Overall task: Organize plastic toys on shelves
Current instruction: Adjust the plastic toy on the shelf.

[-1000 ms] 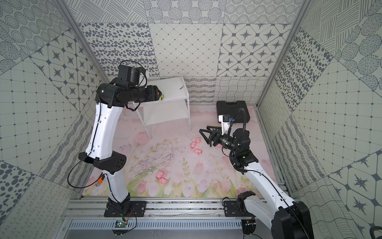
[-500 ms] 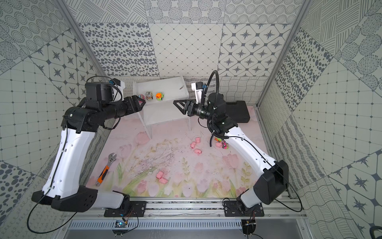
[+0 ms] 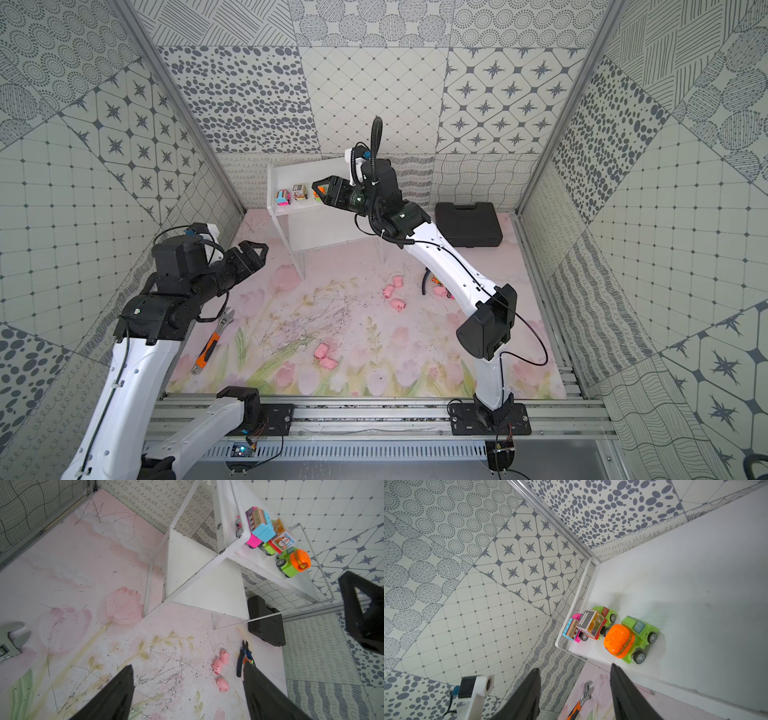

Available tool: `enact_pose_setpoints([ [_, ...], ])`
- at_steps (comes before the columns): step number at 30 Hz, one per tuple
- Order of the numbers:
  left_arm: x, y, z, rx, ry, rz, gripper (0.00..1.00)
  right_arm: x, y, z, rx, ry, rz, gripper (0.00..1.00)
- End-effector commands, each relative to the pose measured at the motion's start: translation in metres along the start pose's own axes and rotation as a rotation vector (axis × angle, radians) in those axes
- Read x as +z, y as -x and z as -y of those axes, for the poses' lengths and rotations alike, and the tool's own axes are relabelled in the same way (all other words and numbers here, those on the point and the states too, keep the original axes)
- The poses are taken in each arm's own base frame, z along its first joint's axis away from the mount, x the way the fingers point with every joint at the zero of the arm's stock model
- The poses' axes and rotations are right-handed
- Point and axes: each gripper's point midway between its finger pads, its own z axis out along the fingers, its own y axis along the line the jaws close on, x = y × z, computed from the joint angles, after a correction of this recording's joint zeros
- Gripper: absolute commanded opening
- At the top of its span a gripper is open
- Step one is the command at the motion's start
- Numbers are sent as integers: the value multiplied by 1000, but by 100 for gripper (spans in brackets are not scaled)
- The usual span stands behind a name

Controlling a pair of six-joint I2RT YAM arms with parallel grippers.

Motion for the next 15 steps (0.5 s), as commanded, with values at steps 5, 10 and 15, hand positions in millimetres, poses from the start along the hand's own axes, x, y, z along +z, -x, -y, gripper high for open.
enact_pose_setpoints([
  [5, 13, -8, -13, -66, -12, 32, 87, 15, 7, 7, 65, -106, 30, 58],
  [10, 16, -13, -19, -67, 0, 27, 87, 17, 7, 21, 97, -217, 42, 58],
  [15, 18, -16, -23, -65, 8, 19, 87, 20, 4, 21, 89, -241, 47, 57],
])
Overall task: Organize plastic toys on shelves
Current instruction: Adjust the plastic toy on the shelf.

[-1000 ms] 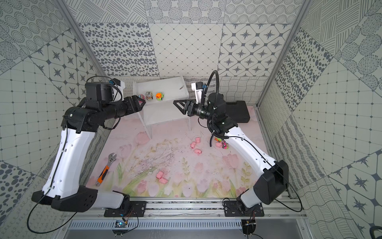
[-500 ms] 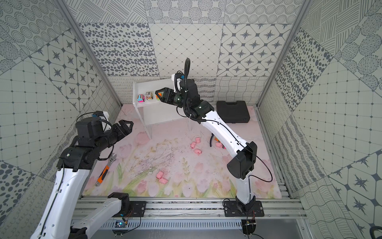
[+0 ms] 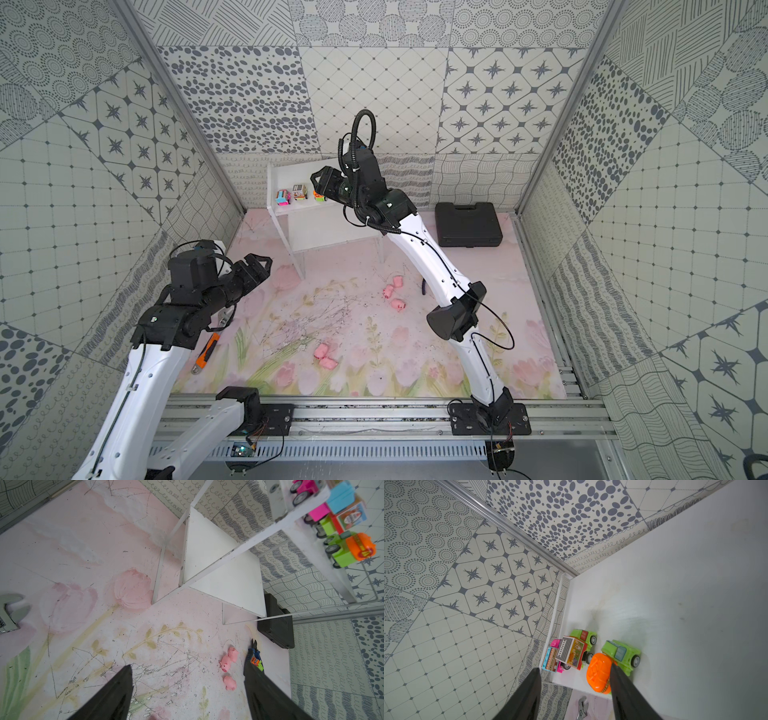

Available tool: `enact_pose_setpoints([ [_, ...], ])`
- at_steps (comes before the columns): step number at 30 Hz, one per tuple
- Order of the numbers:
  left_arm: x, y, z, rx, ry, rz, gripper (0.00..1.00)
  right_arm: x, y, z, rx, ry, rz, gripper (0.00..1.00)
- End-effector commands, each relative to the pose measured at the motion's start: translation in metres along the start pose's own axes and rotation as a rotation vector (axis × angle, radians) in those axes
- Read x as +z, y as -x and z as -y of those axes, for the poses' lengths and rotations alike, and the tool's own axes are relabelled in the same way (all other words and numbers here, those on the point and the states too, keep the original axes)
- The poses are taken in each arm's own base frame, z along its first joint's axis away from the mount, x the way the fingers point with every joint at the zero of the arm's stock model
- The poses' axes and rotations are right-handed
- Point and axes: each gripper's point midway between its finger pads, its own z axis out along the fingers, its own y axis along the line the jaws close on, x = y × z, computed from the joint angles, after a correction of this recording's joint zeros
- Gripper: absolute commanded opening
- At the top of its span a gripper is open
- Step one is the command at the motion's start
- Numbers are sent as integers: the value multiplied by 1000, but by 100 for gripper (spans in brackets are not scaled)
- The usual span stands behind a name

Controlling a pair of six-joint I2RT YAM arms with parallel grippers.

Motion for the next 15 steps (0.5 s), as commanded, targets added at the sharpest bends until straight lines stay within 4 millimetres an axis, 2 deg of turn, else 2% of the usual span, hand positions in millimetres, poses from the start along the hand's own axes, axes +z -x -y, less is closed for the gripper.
enact_pose_setpoints([
  [1, 1, 9, 5, -4, -30, 40, 87, -1, -3, 8, 12, -55, 8, 57],
  [15, 0, 6, 3, -5, -24, 30, 88, 14, -13, 11, -2, -22, -30, 50],
])
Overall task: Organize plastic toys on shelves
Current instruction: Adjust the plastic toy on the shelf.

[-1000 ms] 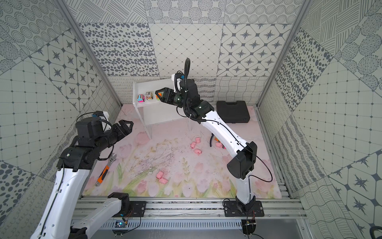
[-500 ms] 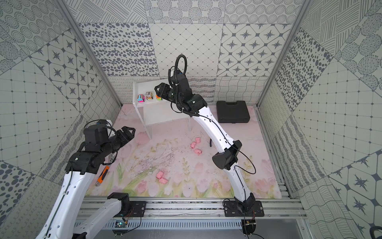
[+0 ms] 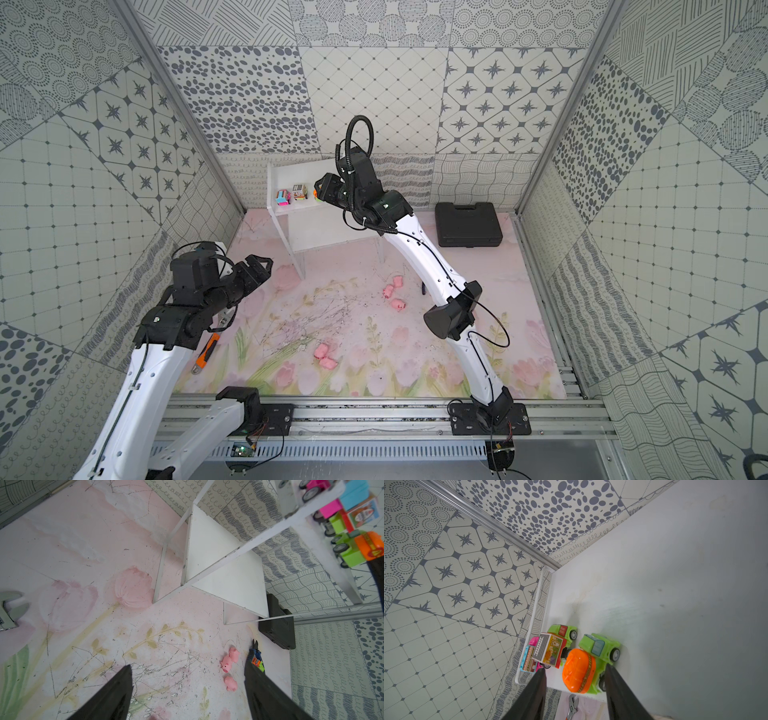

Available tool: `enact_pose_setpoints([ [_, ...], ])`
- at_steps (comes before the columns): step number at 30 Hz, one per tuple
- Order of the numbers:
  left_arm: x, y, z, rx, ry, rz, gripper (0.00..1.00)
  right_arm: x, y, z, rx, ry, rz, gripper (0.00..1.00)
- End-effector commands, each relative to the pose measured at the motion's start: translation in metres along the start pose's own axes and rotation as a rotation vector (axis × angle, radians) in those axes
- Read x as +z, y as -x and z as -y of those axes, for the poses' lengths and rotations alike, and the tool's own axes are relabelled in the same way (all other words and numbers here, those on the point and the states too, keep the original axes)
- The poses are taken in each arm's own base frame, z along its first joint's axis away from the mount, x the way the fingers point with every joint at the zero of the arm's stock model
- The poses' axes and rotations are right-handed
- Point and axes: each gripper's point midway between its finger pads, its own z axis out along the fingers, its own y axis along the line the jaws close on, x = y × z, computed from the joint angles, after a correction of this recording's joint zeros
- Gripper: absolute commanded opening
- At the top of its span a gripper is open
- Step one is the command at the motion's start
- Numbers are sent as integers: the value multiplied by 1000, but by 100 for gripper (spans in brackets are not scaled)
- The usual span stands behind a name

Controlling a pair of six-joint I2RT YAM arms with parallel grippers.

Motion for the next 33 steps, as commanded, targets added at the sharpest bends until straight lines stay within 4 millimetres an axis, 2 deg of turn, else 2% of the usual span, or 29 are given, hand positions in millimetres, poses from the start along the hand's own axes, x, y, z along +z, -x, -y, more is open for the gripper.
enact_pose_setpoints([
  [1, -3, 9, 5, -1, -26, 34, 88, 4, 1, -7, -6, 37, 5, 49],
  [16, -9, 7, 2, -2, -18, 38, 88, 13, -2, 7, -5, 20, -21, 41],
  [33, -14, 4, 1, -2, -16, 30, 88, 21, 0, 7, -4, 95, -59, 37],
])
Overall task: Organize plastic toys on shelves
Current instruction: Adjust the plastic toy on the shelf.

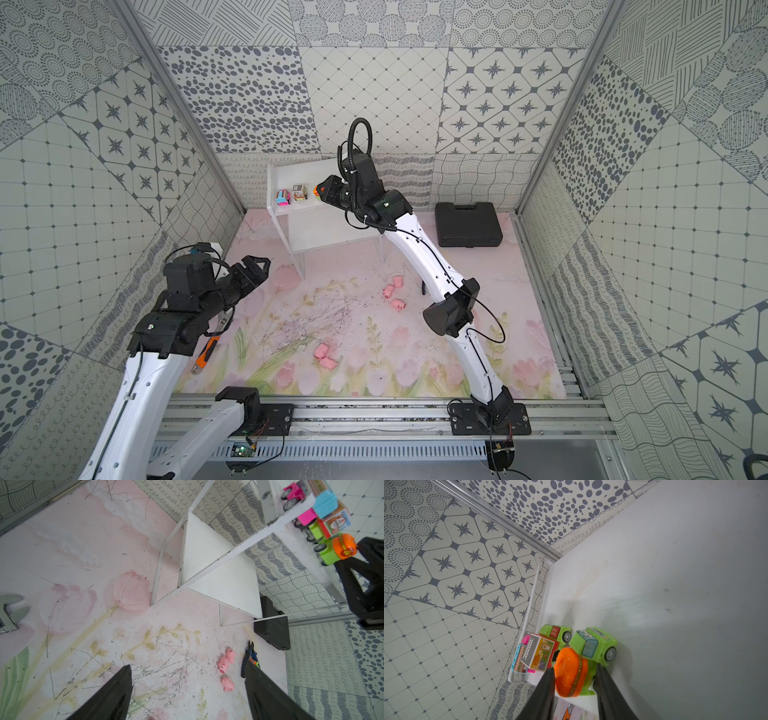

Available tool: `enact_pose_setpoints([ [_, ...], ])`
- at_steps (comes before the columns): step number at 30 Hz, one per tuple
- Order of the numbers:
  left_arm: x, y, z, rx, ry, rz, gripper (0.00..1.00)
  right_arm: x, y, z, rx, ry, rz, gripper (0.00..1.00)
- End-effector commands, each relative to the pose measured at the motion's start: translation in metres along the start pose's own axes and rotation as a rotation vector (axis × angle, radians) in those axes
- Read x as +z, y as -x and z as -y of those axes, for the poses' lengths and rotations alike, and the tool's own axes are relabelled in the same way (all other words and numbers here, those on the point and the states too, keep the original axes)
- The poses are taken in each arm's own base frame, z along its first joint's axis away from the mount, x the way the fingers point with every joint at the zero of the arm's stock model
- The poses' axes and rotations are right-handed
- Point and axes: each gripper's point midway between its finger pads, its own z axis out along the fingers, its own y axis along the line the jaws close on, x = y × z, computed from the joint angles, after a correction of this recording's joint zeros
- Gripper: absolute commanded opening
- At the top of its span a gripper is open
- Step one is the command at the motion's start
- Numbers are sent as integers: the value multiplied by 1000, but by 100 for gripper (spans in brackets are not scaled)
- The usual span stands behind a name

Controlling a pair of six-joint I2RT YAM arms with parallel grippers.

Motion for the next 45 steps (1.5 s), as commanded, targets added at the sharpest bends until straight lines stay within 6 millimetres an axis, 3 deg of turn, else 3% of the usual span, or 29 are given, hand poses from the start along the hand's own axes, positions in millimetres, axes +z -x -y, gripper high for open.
enact_pose_setpoints([
  [1, -4, 1, -1, -3, 3, 1, 88, 9, 2, -4, -13, 57, -7, 37],
  [26, -11, 1, 4, -15, -13, -11, 88, 10, 6, -16, 27, 244, -99, 37],
  [34, -11, 3, 7, -20, -20, -13, 88, 9, 9, -10, 32, 207, -87, 37],
  [45, -16, 5, 11, -21, -34, -4, 88, -20, 32, -12, -47, 163, -19, 45],
])
